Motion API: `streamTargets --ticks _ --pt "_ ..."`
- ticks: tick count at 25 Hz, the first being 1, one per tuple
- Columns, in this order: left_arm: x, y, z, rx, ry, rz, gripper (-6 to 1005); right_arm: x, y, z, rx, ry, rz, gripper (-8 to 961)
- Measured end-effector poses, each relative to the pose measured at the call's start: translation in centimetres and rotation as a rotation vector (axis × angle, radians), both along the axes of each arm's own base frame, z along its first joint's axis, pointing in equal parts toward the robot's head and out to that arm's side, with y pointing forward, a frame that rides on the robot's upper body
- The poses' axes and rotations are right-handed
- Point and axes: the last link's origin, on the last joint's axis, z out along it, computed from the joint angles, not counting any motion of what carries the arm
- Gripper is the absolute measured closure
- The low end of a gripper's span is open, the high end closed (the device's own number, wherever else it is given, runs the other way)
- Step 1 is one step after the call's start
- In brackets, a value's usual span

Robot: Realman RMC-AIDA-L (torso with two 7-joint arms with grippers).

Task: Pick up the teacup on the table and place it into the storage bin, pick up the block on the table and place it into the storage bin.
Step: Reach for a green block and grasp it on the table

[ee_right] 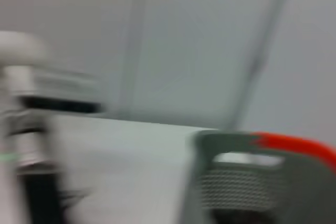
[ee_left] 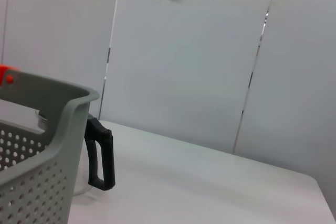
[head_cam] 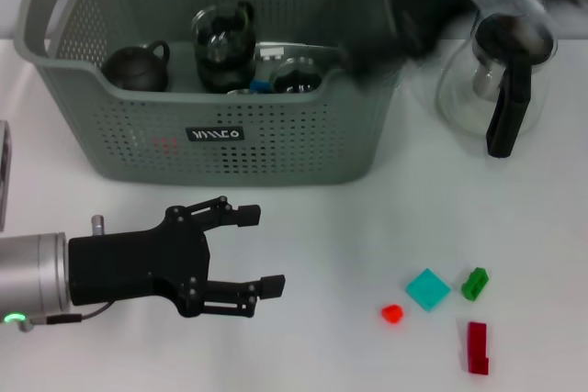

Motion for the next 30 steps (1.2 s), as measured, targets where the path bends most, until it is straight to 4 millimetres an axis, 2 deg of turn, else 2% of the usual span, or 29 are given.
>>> streamTargets --ticks 5,9,12,20,30 --pt "0.0 0.0 0.0 0.008 0.004 -0.013 52 5.9 -4.1 1.0 -0.158 -0.1 -0.131 25" --pt "0.1 0.3 0.2 0.018 0.005 -0.016 52 9.8 -4.8 0.3 -0.184 -0.23 -0.347 24" --pt "0.2 0.4 0.2 0.022 0.008 -0.024 52 11.9 -4.9 -1.1 -0.2 -0.299 -0.466 26" --pt "0.2 0.6 0.1 0.031 0.015 -0.037 52 15.4 -3.0 -4.2 -0.16 -0.416 -0.662 27" --pt "0.1 0.4 0.0 0.036 0.016 -0.038 52 17.3 -1.5 -7.0 -0.082 -0.537 -0.716 26"
